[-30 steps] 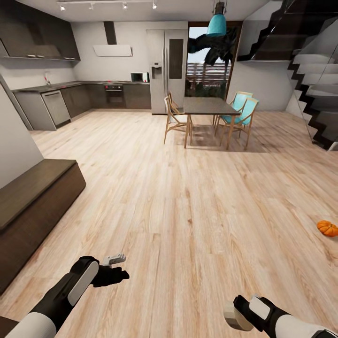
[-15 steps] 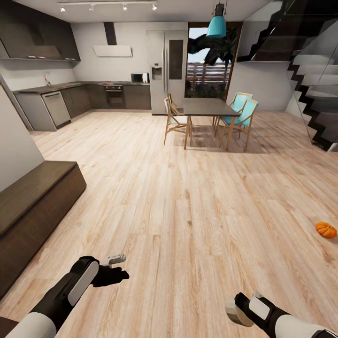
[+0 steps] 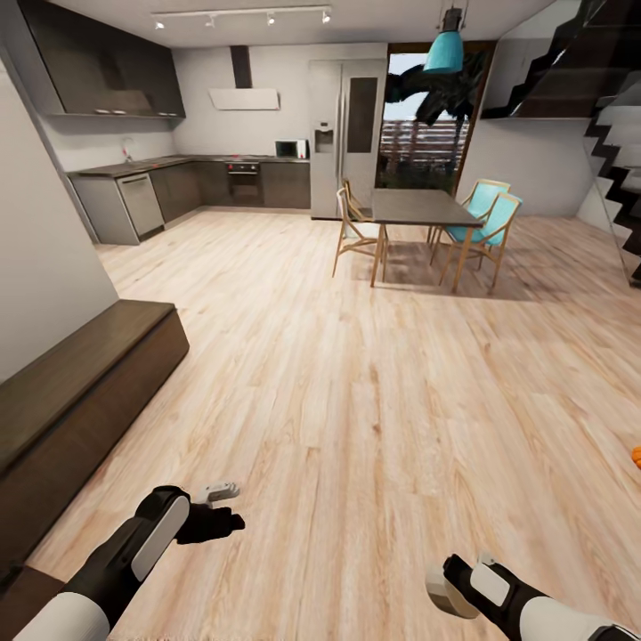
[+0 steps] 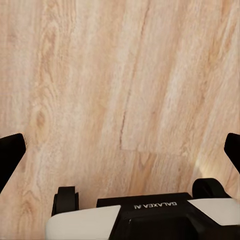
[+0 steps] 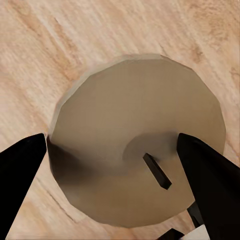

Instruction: Place each of the two pumpkins and all three candles from the living room inside a cabinet in the living room (use any cabinet), then make sure every cabinet is closed, and position the cauldron so it is next to a table in the living room.

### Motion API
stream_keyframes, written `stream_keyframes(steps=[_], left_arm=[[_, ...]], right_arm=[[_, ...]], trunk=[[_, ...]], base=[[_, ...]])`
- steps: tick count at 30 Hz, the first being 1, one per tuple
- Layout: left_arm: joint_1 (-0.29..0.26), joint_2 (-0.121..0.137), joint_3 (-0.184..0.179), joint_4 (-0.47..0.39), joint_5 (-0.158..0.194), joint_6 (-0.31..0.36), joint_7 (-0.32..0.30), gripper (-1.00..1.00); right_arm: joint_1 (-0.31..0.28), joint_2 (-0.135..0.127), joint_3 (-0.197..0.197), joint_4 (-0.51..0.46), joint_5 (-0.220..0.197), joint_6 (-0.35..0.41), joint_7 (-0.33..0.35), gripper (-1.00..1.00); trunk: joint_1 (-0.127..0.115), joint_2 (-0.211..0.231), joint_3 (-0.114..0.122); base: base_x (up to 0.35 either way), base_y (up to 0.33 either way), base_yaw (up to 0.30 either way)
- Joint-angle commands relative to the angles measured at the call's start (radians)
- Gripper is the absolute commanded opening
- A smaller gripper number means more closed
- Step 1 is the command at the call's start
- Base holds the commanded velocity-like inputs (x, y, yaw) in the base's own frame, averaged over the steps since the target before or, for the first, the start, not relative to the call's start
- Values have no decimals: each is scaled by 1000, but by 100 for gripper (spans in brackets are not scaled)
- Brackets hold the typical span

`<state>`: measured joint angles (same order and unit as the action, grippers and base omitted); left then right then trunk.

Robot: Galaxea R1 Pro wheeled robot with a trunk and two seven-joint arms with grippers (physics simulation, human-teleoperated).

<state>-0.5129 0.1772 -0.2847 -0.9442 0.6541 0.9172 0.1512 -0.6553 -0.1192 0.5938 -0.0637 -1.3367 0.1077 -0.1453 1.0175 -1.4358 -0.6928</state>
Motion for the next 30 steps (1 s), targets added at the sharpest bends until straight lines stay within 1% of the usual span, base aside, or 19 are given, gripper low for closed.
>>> stream_keyframes(steps=[1,6,11,14,24,30], left_arm=[[-1,1,-4,-1,10,2,10,100],[-1,1,-4,-1,10,2,10,100],[-1,0,-4,-1,10,2,10,100],[-1,-5,-4,-1,10,2,10,100],[-1,-7,-4,1,10,2,10,100],[-1,-6,-3,0,6,2,10,100]], right_arm=[[0,-1,7,-4,-6,5,-8,-100],[0,-1,9,-4,-4,5,-8,-100],[0,0,10,-4,-4,4,-8,-100],[0,0,10,-4,-4,2,-8,-100],[0,0,11,-4,-4,-20,-7,-100],[0,0,11,-4,-4,-20,-7,-100]], trunk=[[-4,7,2],[-23,42,16],[-42,77,32],[-54,98,41],[-92,168,72],[-92,168,72]], base=[[0,0,285],[0,0,198],[0,0,12],[0,0,2],[0,0,0],[0,0,0]])
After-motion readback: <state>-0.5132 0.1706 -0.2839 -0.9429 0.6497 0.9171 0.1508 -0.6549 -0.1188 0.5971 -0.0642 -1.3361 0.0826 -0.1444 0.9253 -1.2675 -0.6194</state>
